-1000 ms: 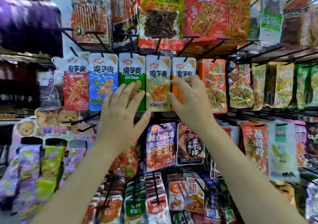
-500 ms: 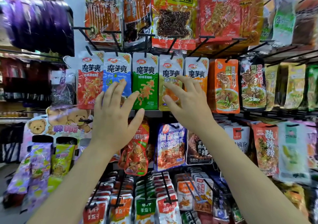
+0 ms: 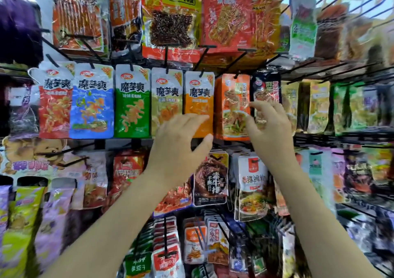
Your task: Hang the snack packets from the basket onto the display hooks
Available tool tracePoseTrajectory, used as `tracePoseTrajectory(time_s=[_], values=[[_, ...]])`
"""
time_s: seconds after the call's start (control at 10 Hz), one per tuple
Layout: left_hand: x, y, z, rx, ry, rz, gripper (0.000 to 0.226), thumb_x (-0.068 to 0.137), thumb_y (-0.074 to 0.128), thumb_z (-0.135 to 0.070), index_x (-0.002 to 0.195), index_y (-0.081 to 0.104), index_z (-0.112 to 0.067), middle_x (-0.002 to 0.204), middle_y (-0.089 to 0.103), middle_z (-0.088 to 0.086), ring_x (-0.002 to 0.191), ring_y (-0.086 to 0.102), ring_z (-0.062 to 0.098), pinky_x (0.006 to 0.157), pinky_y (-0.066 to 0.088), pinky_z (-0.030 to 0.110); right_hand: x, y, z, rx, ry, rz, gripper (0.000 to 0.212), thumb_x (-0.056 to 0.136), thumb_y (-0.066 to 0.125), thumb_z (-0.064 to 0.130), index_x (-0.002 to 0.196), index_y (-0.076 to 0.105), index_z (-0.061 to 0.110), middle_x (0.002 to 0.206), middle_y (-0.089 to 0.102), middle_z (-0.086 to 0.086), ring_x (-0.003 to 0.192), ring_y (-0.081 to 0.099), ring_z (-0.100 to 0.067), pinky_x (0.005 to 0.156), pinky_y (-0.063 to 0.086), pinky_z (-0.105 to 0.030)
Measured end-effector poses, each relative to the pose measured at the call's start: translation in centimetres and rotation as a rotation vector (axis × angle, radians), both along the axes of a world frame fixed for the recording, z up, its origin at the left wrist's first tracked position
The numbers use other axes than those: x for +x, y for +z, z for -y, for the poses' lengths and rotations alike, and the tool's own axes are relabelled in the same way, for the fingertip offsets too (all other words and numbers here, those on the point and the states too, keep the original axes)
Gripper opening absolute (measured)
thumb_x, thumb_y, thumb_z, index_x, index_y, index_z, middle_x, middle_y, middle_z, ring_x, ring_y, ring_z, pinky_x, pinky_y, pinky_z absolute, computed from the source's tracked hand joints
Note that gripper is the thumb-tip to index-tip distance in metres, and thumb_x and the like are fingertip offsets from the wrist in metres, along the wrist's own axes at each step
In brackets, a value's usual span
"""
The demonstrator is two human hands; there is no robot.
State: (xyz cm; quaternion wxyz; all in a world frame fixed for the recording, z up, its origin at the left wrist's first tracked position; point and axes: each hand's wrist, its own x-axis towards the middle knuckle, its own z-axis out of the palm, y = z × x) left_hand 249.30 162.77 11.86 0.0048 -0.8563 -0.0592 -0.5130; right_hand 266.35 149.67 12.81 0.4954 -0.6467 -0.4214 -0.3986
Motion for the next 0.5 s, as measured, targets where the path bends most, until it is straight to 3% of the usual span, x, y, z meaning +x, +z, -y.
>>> tracePoseTrajectory(time_s=[0.1, 0.2, 0.3, 0.5], values=[[2.3, -0.4, 1.7, -0.150, -0.031, -0.051, 0.049, 0.100, 0.055, -0.041, 0.144, 0.053, -0.019, 0.143, 0.056, -0.002, 0.135, 0.044, 0.015, 0.112, 0.031, 0.030, 1.8, -0.6, 0.5, -0.037, 0.023, -0.019, 0.033, 0.099, 0.061, 0.020, 0.130, 0.059, 0.012, 0.120, 0.060, -0.007, 0.115, 0.053, -0.025, 0.092, 0.038, -0.024], [3.9, -1.1, 2.2, -0.178, 0.048, -0.073, 0.053, 0.100, 0.056, -0.040, 0.148, 0.049, -0.019, 0.147, 0.053, -0.001, 0.138, 0.042, 0.017, 0.115, 0.031, 0.034, 2.5, -1.4, 0.1, -0.093, 0.034, 0.013, 0.037, 0.099, 0.062, 0.023, 0.133, 0.056, 0.012, 0.110, 0.062, -0.005, 0.107, 0.052, -0.022, 0.087, 0.037, -0.026], [4.5, -1.5, 2.8, -0.165, 0.124, -0.083, 0.056, 0.100, 0.052, -0.044, 0.151, 0.046, -0.021, 0.150, 0.051, -0.003, 0.139, 0.041, 0.017, 0.116, 0.032, 0.041, 2.6, -2.0, -0.3, -0.083, 0.012, 0.070, 0.040, 0.097, 0.064, 0.024, 0.134, 0.057, 0.008, 0.102, 0.066, -0.007, 0.100, 0.052, -0.029, 0.087, 0.045, -0.042], [4.9, -1.7, 3.5, -0.167, 0.150, -0.073, 0.057, 0.100, 0.049, -0.047, 0.152, 0.044, -0.023, 0.151, 0.049, -0.005, 0.141, 0.038, 0.015, 0.115, 0.028, 0.039, 3.1, -2.3, -0.6, -0.057, 0.018, 0.119, 0.039, 0.097, 0.064, 0.025, 0.131, 0.059, 0.007, 0.105, 0.068, -0.009, 0.100, 0.054, -0.032, 0.087, 0.046, -0.045]])
